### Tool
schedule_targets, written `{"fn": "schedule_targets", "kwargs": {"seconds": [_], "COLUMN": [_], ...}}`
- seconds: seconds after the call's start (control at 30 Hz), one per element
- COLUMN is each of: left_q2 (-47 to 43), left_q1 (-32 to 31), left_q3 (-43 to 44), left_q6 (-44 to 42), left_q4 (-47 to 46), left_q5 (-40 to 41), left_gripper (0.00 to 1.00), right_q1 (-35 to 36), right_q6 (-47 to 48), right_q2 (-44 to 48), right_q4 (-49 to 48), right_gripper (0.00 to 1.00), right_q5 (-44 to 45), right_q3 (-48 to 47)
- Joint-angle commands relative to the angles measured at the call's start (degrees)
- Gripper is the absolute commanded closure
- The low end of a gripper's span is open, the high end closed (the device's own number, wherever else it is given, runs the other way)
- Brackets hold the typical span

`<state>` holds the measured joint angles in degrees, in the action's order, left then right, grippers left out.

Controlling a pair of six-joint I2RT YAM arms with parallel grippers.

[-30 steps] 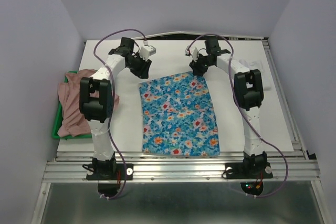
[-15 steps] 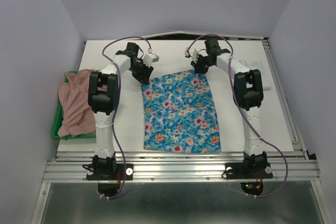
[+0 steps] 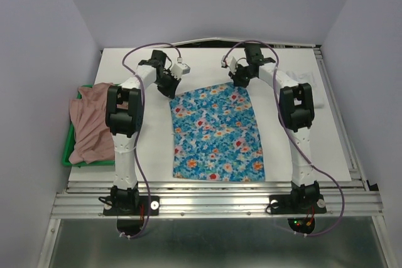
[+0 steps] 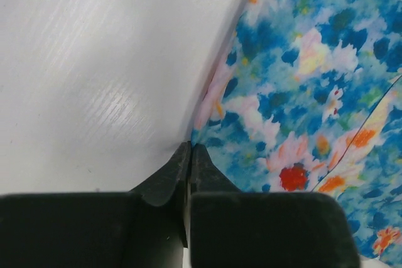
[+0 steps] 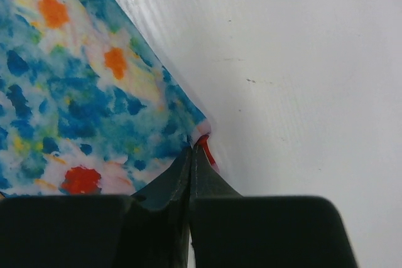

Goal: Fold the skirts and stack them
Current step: Fold the skirt

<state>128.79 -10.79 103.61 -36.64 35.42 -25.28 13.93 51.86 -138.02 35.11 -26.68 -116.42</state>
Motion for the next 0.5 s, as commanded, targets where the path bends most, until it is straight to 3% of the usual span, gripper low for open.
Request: {"fn": "schedule_targets", "kwargs": {"seconds": [0.0, 0.23, 0.47], "left_q2": [-2.31, -7.58, -15.57], "left_q1": [0.15, 0.59, 0.59], "left_q3": [3.17, 8.88, 7.22], "left_q6": [0.16, 2.80, 1.49], "left_q4": [-0.52, -3.51, -5.10], "left_q5": [0.05, 4.35, 4.63], "left_gripper": [0.99, 1.00, 1.00], "right_q1": [-0.22, -1.98, -1.98], "right_q6": [-3.16, -5.89, -3.52], "right_q2": [-1.55, -1.30, 10.37], "right_q4": [-0.92, -3.38, -6.29], "right_gripper": [0.99, 0.99, 0.99], "right_q5": [4.52, 9.26, 10.33], "right_q3": [-7.13, -19.36, -9.81]}}
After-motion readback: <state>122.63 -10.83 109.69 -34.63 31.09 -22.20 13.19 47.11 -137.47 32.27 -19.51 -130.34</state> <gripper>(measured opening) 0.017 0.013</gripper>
